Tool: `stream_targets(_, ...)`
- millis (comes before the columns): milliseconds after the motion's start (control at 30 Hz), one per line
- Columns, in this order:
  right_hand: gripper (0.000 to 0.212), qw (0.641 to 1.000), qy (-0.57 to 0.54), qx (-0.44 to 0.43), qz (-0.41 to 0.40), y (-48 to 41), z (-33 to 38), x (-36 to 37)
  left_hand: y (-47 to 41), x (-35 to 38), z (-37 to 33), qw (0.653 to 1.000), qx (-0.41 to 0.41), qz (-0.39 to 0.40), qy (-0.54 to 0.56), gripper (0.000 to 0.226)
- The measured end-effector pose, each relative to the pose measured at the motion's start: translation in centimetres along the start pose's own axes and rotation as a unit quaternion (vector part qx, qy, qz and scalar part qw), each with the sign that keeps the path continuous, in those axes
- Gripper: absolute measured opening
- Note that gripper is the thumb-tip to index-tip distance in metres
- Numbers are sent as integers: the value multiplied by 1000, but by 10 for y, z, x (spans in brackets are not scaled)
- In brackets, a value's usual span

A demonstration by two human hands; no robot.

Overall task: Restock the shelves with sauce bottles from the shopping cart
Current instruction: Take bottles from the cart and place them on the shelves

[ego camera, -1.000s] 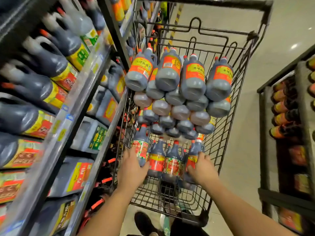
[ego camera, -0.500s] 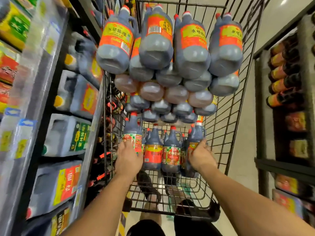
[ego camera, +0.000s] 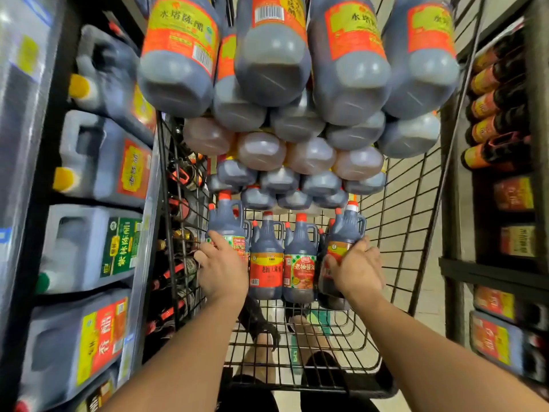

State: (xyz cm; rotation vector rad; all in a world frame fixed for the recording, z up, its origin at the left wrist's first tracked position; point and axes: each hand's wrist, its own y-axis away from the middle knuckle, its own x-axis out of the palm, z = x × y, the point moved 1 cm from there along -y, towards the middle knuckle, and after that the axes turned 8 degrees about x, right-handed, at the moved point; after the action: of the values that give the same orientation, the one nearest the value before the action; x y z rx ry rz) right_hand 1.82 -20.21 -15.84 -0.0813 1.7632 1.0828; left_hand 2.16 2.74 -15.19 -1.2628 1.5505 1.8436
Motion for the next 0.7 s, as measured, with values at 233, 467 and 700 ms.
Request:
stream_targets(233, 101, 992, -97, 65, 55, -7, 9, 12, -9, 0, -3, 999, -40, 15, 21, 99)
stream_targets(467, 95, 944, -280, 137, 108, -21, 16, 29, -10, 8, -11, 997, -75, 4, 20, 96)
stream_targets(700, 86, 944, -276, 145, 111, -30, 18, 33, -14, 13, -12, 990, -109, 14, 89, 101)
